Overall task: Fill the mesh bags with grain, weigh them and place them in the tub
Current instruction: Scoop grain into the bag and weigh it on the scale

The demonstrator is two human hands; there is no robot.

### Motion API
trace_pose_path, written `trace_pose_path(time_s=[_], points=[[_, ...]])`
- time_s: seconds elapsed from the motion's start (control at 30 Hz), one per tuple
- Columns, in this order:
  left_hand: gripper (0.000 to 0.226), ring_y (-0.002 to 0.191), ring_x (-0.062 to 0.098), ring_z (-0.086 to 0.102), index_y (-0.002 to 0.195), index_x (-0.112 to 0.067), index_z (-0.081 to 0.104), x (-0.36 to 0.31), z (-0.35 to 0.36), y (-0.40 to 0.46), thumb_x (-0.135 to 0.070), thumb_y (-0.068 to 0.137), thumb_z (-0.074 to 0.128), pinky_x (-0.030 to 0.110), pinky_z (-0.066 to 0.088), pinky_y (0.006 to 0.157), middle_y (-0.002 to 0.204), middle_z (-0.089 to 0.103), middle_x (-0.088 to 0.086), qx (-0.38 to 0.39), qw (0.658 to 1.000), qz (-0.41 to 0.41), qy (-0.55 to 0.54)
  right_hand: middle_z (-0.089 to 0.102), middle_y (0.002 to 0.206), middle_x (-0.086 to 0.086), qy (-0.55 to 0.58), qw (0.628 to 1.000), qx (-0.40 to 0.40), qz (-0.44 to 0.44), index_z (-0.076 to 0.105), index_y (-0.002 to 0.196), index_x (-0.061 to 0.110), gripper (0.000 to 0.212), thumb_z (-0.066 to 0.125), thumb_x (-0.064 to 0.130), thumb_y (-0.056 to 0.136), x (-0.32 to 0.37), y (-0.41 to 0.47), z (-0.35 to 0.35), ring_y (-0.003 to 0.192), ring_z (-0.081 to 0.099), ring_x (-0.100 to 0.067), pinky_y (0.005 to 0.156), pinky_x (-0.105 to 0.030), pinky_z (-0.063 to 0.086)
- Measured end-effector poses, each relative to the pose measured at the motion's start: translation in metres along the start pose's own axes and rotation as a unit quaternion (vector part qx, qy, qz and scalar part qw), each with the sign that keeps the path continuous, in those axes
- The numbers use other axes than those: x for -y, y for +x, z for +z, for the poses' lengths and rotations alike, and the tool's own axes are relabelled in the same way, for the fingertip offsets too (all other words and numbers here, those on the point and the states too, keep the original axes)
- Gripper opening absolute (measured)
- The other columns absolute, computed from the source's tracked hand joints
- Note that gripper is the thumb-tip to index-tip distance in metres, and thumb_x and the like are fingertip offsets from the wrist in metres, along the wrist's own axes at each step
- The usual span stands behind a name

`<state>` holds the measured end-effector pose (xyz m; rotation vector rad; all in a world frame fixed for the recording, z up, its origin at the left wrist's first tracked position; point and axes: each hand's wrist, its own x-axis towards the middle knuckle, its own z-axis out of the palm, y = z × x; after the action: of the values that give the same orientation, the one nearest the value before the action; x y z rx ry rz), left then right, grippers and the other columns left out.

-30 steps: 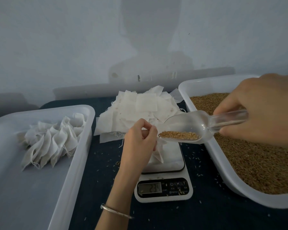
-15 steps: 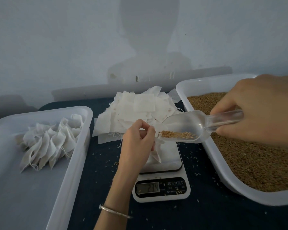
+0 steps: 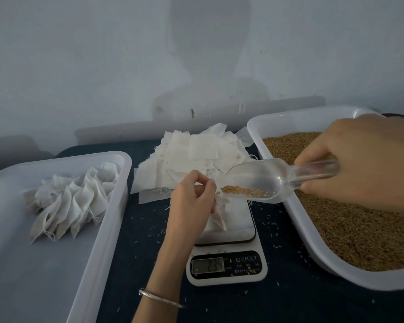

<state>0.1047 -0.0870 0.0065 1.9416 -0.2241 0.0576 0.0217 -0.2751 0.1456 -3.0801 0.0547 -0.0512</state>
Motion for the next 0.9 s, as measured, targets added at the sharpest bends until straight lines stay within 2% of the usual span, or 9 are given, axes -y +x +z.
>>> trace_pose_path(time_s=[0.13,0.2,0.23,0.3,0.43,0.5,0.6,0.67,0.9], points=[[0.016,0.04,0.002,0.042,0.082,-0.011,0.055,0.002,-0.002,0.002,-0.019,0.096,0.051,0.009,0.035,0.044,0.044,0.055,-0.004,-0.001,1.0,-0.003,0.007,0.065,0.066,0.028,0.125,0.991,0.035,0.015,0.06,0.07,0.054,0.013,0.052,0.063,0.064,-0.012,-0.012,0.01,0.068,0.061,0.011,0.051,-0.011,0.039],[0.017,0.041,0.003,0.04,0.084,-0.015,0.055,0.001,-0.003,0.001,-0.027,0.096,0.051,0.009,0.034,0.044,0.044,0.051,-0.005,-0.003,1.0,0.006,0.0,0.062,0.072,0.039,0.195,0.98,0.03,0.042,0.062,0.077,0.061,0.024,0.051,0.073,0.06,-0.023,-0.022,0.022,0.074,0.055,0.023,0.049,-0.017,0.041],[0.02,0.042,0.004,0.04,0.087,-0.018,0.055,0.001,-0.003,0.001,-0.035,0.096,0.05,0.011,0.033,0.044,0.045,0.049,-0.006,-0.007,1.0,0.01,-0.01,0.062,0.075,0.04,0.233,0.971,0.021,0.059,0.058,0.084,0.068,0.032,0.048,0.083,0.057,-0.032,-0.026,0.031,0.074,0.057,0.02,0.045,-0.025,0.046],[0.028,0.046,0.006,0.04,0.092,-0.021,0.053,-0.001,-0.004,0.0,-0.047,0.095,0.045,0.015,0.034,0.045,0.049,0.046,-0.006,-0.026,0.999,0.011,-0.033,0.065,0.081,0.037,0.299,0.949,-0.029,0.097,0.055,0.09,0.073,0.048,0.045,0.095,0.049,-0.052,-0.033,0.051,0.071,0.066,0.005,0.051,-0.031,0.055],[0.031,0.044,0.003,0.038,0.095,-0.021,0.053,0.0,-0.012,0.002,-0.045,0.1,0.035,0.013,0.033,0.044,0.05,0.042,-0.008,-0.101,0.992,-0.001,-0.077,0.067,0.084,0.03,0.343,0.919,-0.119,0.152,0.059,0.087,0.068,0.036,0.055,0.08,0.053,-0.077,-0.032,0.082,0.08,0.066,-0.011,0.074,-0.046,0.055],[0.029,0.042,0.001,0.038,0.094,-0.022,0.052,0.001,-0.018,0.003,-0.041,0.102,0.032,0.012,0.032,0.043,0.047,0.044,-0.009,-0.131,0.988,0.004,-0.078,0.069,0.079,0.019,0.343,0.914,-0.13,0.172,0.062,0.086,0.063,0.033,0.057,0.077,0.057,-0.08,-0.024,0.089,0.079,0.065,-0.012,0.074,-0.044,0.054],[0.029,0.042,0.002,0.037,0.091,-0.022,0.053,0.007,-0.027,0.003,-0.04,0.103,0.032,0.017,0.03,0.046,0.045,0.043,-0.009,-0.158,0.985,-0.002,-0.073,0.066,0.084,0.016,0.317,0.924,-0.109,0.183,0.068,0.1,0.04,0.035,0.06,0.06,0.071,-0.076,-0.011,0.1,0.078,0.062,-0.009,0.067,-0.033,0.048],[0.03,0.041,0.002,0.036,0.089,-0.022,0.053,0.014,-0.032,0.001,-0.039,0.102,0.033,0.022,0.029,0.049,0.045,0.041,-0.01,-0.171,0.983,-0.017,-0.065,0.066,0.089,0.012,0.318,0.922,-0.103,0.196,0.068,0.108,0.032,0.037,0.062,0.05,0.076,-0.073,-0.005,0.108,0.082,0.062,-0.013,0.073,-0.038,0.049],[0.033,0.041,0.003,0.035,0.085,-0.021,0.055,0.031,-0.042,-0.007,-0.036,0.103,0.032,0.021,0.029,0.048,0.046,0.04,-0.008,-0.181,0.981,-0.034,-0.061,0.066,0.094,0.005,0.325,0.913,-0.106,0.222,0.069,0.113,0.022,0.035,0.068,0.038,0.082,-0.076,0.0,0.128,0.087,0.06,-0.018,0.075,-0.037,0.044]])
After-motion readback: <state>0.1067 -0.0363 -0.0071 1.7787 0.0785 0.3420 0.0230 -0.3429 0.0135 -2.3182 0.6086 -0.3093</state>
